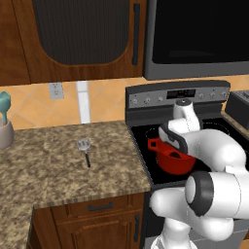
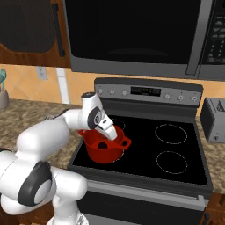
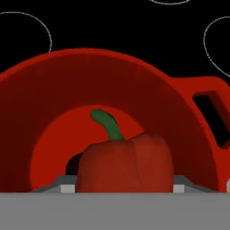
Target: Put the bell pepper and avocado in the pot. Retrieve the spatula and lightly stir the vegetables in the pot.
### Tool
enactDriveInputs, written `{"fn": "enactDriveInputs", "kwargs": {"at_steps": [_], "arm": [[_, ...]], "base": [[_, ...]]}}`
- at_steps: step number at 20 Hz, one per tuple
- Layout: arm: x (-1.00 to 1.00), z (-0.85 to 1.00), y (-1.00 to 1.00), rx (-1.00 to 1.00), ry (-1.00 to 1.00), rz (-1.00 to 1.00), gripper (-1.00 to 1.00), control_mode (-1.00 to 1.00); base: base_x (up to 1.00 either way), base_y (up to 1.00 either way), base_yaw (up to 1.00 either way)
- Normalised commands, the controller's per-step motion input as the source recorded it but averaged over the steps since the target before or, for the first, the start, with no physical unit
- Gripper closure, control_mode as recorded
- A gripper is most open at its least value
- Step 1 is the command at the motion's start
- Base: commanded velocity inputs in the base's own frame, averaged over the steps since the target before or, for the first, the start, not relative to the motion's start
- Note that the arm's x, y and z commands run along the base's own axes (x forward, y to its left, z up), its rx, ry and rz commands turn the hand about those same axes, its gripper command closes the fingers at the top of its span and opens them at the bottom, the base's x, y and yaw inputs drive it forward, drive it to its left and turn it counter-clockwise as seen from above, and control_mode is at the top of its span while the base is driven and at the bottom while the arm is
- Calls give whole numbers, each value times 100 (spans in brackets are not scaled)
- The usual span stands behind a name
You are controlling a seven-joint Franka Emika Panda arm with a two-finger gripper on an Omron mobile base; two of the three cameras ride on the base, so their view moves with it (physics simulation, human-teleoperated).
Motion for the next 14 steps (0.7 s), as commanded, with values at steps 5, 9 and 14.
{"fn": "enactDriveInputs", "kwargs": {"at_steps": [5,9,14], "arm": [[7,-22,0,0,0,1,-100,-100],[3,-1,-1,0,0,0,-100,-100],[-13,29,0,0,-5,0,-100,-100]], "base": [[0,0,0],[0,0,0],[0,0,0]]}}
